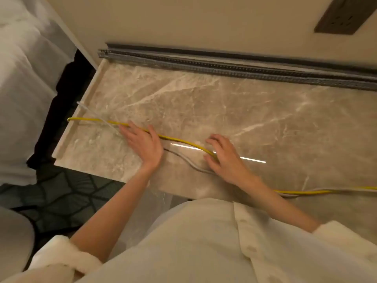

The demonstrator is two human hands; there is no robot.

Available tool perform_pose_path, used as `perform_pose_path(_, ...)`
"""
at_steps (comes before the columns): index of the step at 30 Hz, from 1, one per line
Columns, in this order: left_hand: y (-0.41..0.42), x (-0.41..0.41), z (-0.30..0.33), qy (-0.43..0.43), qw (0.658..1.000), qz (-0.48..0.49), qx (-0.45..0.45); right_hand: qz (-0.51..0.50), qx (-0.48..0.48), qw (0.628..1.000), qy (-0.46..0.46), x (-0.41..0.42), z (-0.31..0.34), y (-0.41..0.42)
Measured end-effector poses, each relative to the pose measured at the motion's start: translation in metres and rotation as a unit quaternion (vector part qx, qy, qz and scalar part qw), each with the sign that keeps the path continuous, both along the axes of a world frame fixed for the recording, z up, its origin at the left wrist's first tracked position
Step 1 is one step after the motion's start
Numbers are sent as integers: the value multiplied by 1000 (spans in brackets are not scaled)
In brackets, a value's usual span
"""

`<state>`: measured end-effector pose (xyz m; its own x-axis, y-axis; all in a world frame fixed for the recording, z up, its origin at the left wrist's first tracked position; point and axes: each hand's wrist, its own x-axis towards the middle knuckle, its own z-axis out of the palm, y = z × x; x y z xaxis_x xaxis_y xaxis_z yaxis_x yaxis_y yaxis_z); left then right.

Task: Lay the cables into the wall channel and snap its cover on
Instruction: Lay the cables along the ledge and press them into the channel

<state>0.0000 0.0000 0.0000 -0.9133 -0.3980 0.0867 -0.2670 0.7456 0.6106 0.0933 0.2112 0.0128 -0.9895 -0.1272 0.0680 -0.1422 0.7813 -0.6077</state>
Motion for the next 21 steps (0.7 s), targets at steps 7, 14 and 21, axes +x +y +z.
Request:
perform_pose_path(7,-41,-39,14,43,982,149,110,49,66,996,36,-24,-8,-56)
perform_pose_path(14,-80,-96,21,35,939,257,227,34,144,983,108,-42,-18,-72)
perform_pose_path(21,-116,-163,20,34,909,270,315,-24,201,977,72,-93,-17,-67)
